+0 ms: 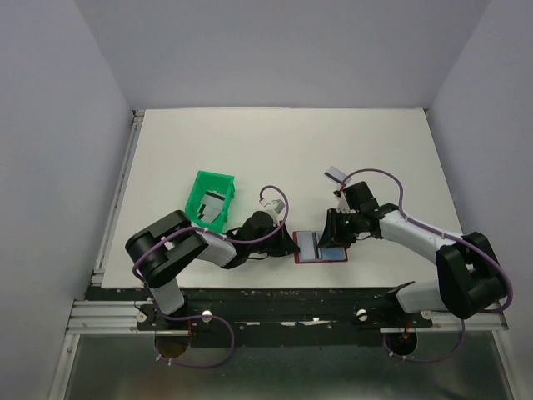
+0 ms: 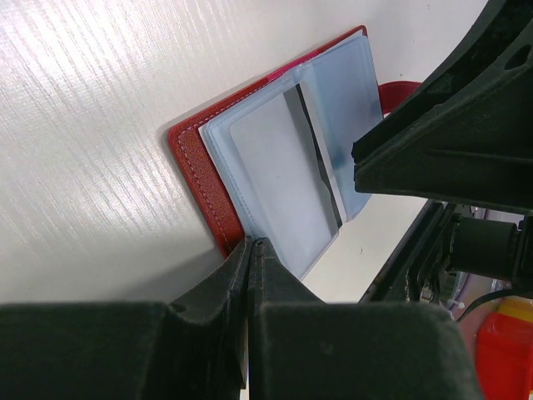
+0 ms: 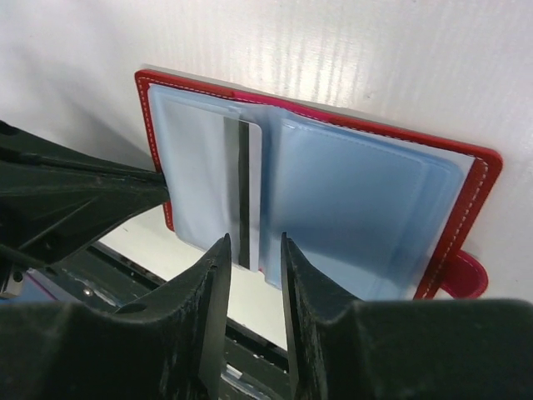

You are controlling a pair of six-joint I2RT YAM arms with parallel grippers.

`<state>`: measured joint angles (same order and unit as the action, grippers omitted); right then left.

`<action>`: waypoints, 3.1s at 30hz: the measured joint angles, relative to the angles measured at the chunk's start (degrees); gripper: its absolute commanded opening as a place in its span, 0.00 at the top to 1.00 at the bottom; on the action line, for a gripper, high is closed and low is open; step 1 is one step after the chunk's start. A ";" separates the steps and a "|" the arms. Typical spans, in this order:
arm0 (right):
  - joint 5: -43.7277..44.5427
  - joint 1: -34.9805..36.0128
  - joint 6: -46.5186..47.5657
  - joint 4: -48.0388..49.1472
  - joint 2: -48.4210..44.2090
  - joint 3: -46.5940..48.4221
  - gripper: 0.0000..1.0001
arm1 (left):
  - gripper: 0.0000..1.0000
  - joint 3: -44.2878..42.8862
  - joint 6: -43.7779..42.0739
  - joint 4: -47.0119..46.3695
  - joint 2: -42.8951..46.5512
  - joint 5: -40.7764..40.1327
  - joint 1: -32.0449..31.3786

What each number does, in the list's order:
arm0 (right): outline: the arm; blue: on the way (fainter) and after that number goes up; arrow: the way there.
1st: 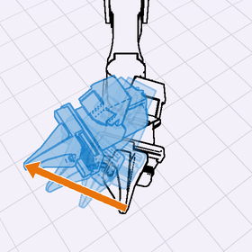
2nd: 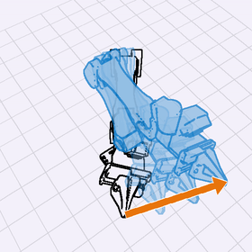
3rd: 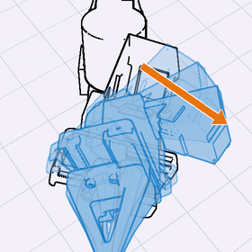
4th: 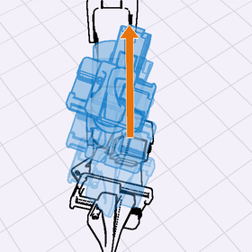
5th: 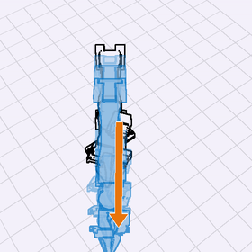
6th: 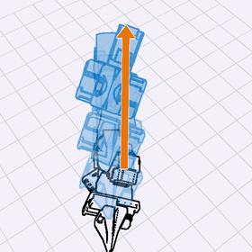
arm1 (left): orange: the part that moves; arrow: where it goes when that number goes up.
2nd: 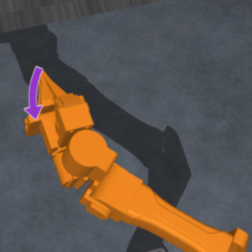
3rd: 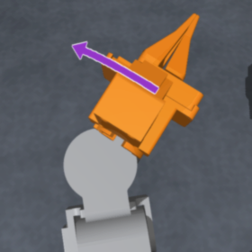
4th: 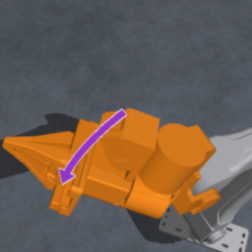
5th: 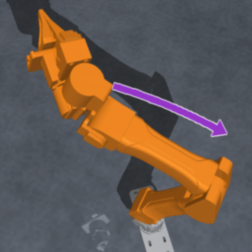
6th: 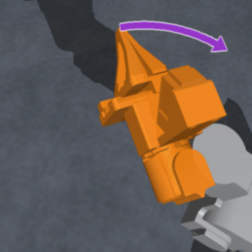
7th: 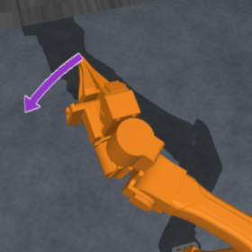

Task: Put the credit cards into the card holder
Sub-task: Insert the credit card into the card holder, then move the credit card to the corner of the board.

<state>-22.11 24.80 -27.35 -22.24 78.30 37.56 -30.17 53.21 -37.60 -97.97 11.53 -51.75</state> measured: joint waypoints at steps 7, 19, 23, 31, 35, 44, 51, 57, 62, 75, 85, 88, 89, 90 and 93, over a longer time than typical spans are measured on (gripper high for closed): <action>1.81 0.00 0.33 -0.42 0.17 0.00 0.84 | 0.89 0.00 0.00 -0.02 0.00 0.09 0.00; 1.31 0.02 -0.33 2.21 4.35 0.00 0.87 | 0.89 0.00 0.02 -0.02 0.00 0.11 0.00; -0.52 0.02 -0.96 4.24 5.66 -0.02 0.87 | 0.90 0.00 0.02 -0.02 0.00 0.11 0.00; -1.77 -0.11 -1.25 5.25 6.40 -0.09 0.87 | 0.91 0.02 0.02 0.00 0.00 0.11 0.04; -1.62 -0.11 -1.20 5.14 5.99 -0.15 0.87 | 0.91 0.04 0.07 -0.04 0.00 0.13 0.04; 4.20 0.39 -1.14 -1.31 -1.92 1.29 0.87 | 0.91 0.11 0.22 -0.33 0.00 0.11 -0.02; 10.75 0.39 -1.33 -4.96 -4.81 2.08 0.87 | 0.91 0.31 0.20 -0.46 0.07 0.11 -0.02; 10.56 0.39 -2.56 -3.32 -3.26 1.44 0.87 | 0.90 0.28 -0.76 1.90 2.08 0.07 -0.02; 13.53 0.39 -3.80 -4.52 -0.94 1.44 0.72 | 0.81 -0.04 -2.47 5.49 4.61 -0.33 -0.02; 26.91 -3.02 -3.48 -11.30 6.86 27.15 0.48 | 0.69 -5.49 -8.72 20.22 17.07 -5.20 0.00; 28.89 -11.63 -4.11 -11.67 19.06 40.76 0.50 | 0.51 -10.40 -13.35 33.05 20.68 -10.69 3.65; 28.87 -11.63 -4.57 -11.04 12.09 34.86 0.49 | 0.48 -20.02 -16.50 36.65 15.43 -10.84 5.53; 28.87 -11.61 -4.63 -11.28 9.49 33.35 0.49 | 0.46 -25.31 -17.79 37.55 11.96 -10.80 6.12; 28.81 -11.52 -4.70 -11.54 5.77 31.50 0.49 | 0.42 -28.96 -18.62 38.49 9.73 -10.75 6.45; 28.68 -11.50 -4.70 -12.15 -4.00 27.91 0.47 | 0.30 -47.32 -22.36 43.93 -2.27 -10.56 7.02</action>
<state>6.57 13.30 -32.05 -34.39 74.30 65.47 -77.49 30.85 6.33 -100.25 0.97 -44.73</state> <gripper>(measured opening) 0.513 0.579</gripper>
